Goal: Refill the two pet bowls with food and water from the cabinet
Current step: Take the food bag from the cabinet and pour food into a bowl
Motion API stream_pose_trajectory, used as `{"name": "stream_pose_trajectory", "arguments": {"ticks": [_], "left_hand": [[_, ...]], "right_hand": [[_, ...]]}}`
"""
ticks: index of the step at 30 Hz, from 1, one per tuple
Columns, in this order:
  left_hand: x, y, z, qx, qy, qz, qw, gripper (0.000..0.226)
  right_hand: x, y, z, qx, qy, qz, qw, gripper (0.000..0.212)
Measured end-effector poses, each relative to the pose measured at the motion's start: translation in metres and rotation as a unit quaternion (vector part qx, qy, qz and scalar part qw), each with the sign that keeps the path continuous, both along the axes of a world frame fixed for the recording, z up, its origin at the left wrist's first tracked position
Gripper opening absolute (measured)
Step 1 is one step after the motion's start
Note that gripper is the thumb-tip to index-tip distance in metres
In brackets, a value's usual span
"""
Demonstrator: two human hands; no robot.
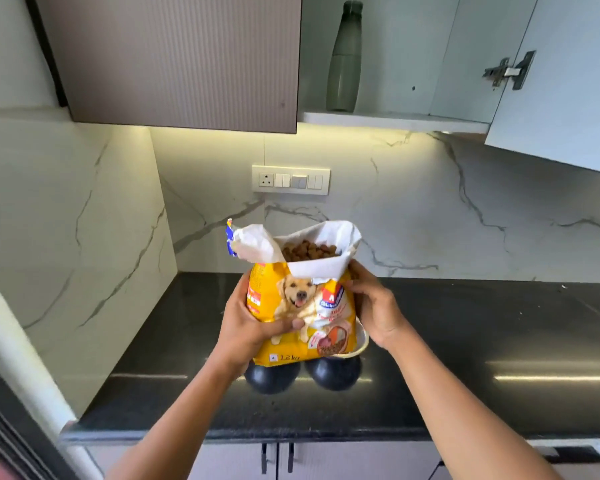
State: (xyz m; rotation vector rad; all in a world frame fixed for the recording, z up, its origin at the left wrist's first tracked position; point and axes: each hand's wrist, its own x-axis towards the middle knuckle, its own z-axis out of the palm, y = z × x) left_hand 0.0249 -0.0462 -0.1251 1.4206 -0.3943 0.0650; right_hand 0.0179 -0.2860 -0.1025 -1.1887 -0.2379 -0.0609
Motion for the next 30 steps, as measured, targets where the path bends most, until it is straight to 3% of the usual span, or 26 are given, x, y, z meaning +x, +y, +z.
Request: {"name": "stream_pose_trajectory", "arguments": {"ticks": [7, 10, 12, 17, 26, 28, 30], "left_hand": [[-0.01, 0.023, -0.039, 0.071, 0.069, -0.058, 0.993, 0.086], [-0.007, 0.023, -0.052, 0.096, 0.098, -0.103, 0.985, 0.085], [0.0, 0.02, -0.058, 0.124, 0.111, -0.13, 0.977, 0.086], [0.016, 0.009, -0.075, 0.168, 0.146, -0.131, 0.966, 0.088], [0.041, -0.009, -0.083, 0.187, 0.199, -0.043, 0.961, 0.058], [0.046, -0.013, -0.083, 0.19, 0.205, -0.037, 0.959, 0.054], [0.051, -0.015, -0.085, 0.202, 0.209, -0.039, 0.956, 0.056]], "right_hand": [[-0.011, 0.008, -0.072, 0.032, 0.108, 0.017, 0.993, 0.05], [-0.009, 0.005, -0.098, 0.033, 0.157, 0.018, 0.987, 0.093], [-0.006, 0.006, -0.114, 0.026, 0.182, 0.013, 0.983, 0.1], [0.008, 0.005, -0.148, 0.057, 0.208, 0.012, 0.976, 0.086], [0.046, -0.005, -0.184, 0.11, 0.239, 0.058, 0.963, 0.053], [0.05, -0.007, -0.189, 0.123, 0.239, 0.072, 0.96, 0.055], [0.053, -0.008, -0.197, 0.136, 0.237, 0.082, 0.959, 0.072]]}}
